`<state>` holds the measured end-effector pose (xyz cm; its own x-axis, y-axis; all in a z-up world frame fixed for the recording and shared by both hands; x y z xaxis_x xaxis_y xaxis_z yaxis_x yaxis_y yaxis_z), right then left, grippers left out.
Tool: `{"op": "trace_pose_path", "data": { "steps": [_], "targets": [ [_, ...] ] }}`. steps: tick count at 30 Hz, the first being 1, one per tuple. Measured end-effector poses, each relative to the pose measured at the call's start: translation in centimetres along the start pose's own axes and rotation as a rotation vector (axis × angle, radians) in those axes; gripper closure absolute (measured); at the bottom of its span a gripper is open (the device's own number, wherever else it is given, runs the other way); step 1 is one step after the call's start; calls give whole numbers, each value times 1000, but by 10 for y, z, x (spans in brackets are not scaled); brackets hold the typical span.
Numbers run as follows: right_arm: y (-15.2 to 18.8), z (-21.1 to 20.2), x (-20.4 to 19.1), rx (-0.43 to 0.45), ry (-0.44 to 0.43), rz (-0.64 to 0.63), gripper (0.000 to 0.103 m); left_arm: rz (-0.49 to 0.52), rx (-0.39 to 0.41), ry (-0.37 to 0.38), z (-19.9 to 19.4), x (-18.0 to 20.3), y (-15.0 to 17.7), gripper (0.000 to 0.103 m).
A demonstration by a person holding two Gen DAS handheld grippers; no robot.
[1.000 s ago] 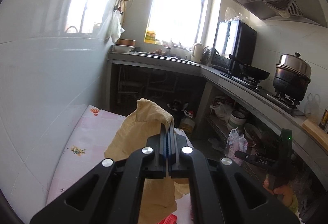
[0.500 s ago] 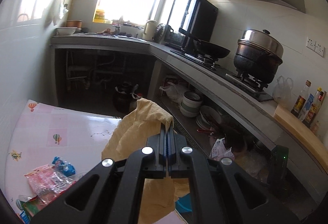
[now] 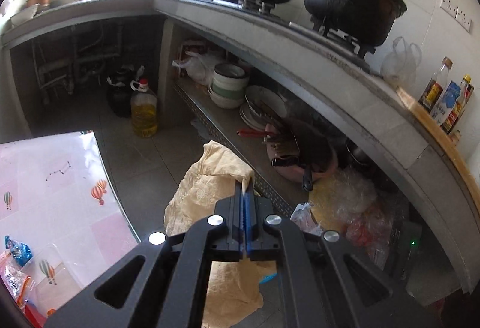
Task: Collect trash
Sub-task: 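Carry the paper towel and plastic bags in both grippers toward the blue wastebasket, then open the left gripper over the wastebasket while the right gripper drops the plastic bags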
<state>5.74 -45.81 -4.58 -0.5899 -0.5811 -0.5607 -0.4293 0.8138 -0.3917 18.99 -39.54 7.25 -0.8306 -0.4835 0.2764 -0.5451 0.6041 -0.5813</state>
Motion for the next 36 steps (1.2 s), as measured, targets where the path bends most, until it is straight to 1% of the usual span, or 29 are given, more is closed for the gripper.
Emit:
{"op": "trace_pose_path", "data": {
  "steps": [4,8,11,17,20,22,27,31,33,36],
  "targets": [
    [8,13,35,-32,38,62,83,-19,-142,44,63,8,7,103],
    [13,20,64,-47,77,130,83,-53,-261,86,117,18,15,103],
    [15,20,83,-49,106,171,83,-55,-308,107,146,32,16,103],
    [23,16,117,-48,147,245,83,-92,-365,213,189,63,15,103],
    [28,16,127,-53,164,260,83,-106,-405,210,214,71,21,103],
    [32,15,130,-54,178,268,83,-140,-438,201,234,70,27,103],
    [39,14,141,-59,191,287,83,-210,-509,154,283,57,48,103],
    [46,10,149,-57,202,292,83,-277,-600,125,315,44,71,102],
    [49,9,152,-55,206,298,83,-289,-620,97,328,39,80,102],
    [50,7,156,-50,218,301,83,-309,-647,85,346,35,90,102]
  ]
}}
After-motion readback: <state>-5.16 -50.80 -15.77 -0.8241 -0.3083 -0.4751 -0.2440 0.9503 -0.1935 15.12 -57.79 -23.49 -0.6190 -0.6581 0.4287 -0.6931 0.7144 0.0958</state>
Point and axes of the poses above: each gripper's, at about its wrist camera, not at the fingertips, and z roughly the way its jaws point, x to its right, y to its underside, the point moved 8 cm from there along z, roughly the way its jaws point, and after that the axes turned 9 degrees about -x, right-handed, at the moved point
